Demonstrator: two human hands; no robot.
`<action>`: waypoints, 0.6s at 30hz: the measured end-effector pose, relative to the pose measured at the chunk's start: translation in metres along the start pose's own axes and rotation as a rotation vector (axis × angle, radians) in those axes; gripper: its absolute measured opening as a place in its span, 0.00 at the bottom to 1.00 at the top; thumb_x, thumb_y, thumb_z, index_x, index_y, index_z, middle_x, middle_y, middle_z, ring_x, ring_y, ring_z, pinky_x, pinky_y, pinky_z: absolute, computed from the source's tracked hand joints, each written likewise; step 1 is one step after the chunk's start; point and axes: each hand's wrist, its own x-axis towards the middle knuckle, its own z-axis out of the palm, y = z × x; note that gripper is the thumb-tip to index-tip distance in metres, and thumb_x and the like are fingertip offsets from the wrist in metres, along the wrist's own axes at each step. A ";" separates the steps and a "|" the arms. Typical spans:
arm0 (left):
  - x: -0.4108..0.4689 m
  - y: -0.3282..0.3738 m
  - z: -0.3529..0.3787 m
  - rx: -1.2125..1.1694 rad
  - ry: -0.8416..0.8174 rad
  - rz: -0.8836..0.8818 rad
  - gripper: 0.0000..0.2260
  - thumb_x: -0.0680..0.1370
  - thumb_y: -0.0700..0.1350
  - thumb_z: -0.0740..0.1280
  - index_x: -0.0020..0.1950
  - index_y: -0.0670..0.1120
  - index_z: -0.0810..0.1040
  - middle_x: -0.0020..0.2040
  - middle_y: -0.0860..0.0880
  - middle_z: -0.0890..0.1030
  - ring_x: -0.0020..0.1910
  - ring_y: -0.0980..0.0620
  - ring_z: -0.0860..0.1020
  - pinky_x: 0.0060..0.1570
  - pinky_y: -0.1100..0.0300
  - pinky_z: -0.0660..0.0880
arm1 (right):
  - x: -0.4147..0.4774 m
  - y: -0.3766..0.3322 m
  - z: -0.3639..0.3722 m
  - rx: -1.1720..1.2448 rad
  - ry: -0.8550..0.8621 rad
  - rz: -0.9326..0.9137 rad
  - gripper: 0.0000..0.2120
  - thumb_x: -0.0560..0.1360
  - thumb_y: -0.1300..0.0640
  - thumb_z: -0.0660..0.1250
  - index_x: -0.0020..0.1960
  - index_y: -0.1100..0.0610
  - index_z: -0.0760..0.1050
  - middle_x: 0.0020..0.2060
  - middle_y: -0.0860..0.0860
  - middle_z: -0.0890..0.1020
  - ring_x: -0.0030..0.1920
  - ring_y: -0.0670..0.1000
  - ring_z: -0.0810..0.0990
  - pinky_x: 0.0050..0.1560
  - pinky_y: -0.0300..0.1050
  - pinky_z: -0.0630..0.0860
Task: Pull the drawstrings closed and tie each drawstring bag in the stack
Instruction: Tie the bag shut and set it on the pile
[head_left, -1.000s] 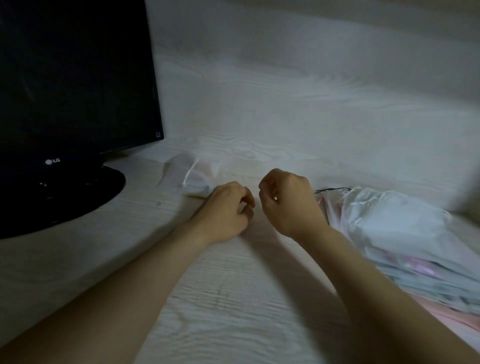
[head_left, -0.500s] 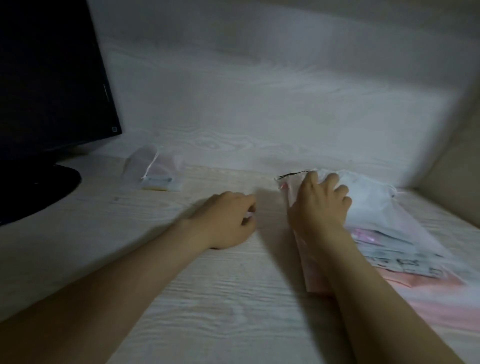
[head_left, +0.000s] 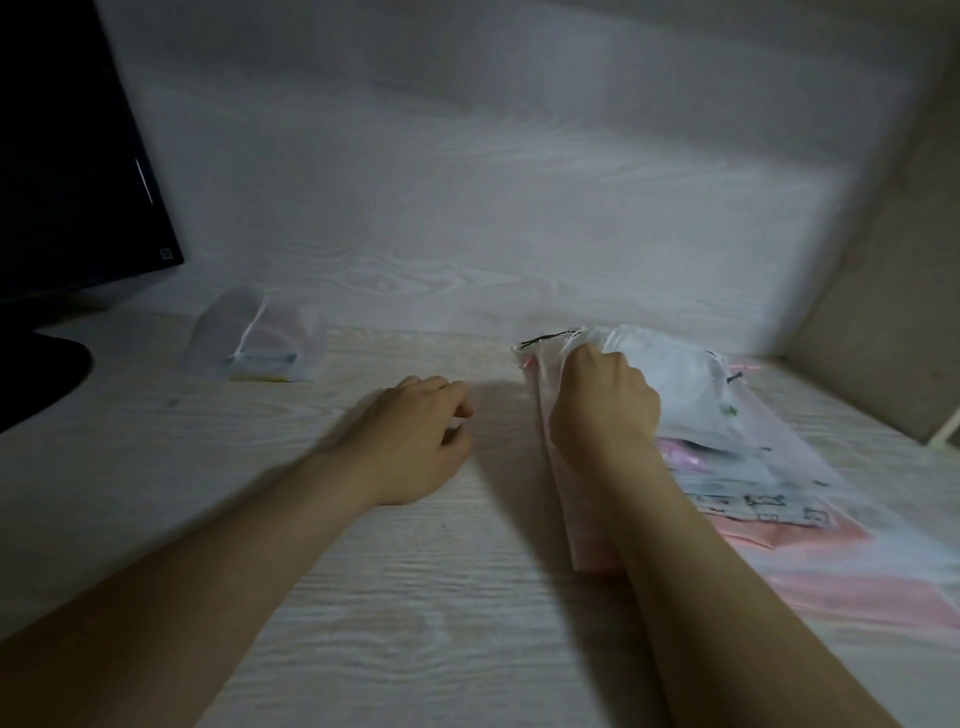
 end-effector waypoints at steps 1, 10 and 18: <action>0.000 -0.001 0.000 -0.014 -0.001 -0.005 0.18 0.78 0.57 0.57 0.60 0.51 0.79 0.56 0.53 0.81 0.56 0.49 0.76 0.57 0.49 0.76 | 0.000 -0.001 -0.001 0.001 0.013 0.003 0.19 0.86 0.42 0.58 0.60 0.56 0.77 0.58 0.58 0.80 0.60 0.62 0.79 0.48 0.49 0.64; -0.002 0.000 -0.002 -0.176 0.139 0.000 0.10 0.79 0.42 0.68 0.57 0.50 0.84 0.50 0.57 0.82 0.49 0.58 0.79 0.54 0.58 0.76 | -0.009 -0.026 -0.006 0.011 0.232 -0.088 0.13 0.80 0.61 0.68 0.61 0.55 0.69 0.44 0.55 0.78 0.44 0.61 0.77 0.41 0.49 0.63; -0.004 -0.003 -0.002 -0.225 0.123 0.009 0.08 0.78 0.41 0.69 0.46 0.53 0.85 0.46 0.57 0.82 0.49 0.58 0.80 0.55 0.52 0.79 | -0.010 -0.015 -0.002 0.050 0.065 -0.006 0.11 0.80 0.61 0.65 0.47 0.53 0.63 0.43 0.52 0.68 0.50 0.59 0.75 0.46 0.48 0.64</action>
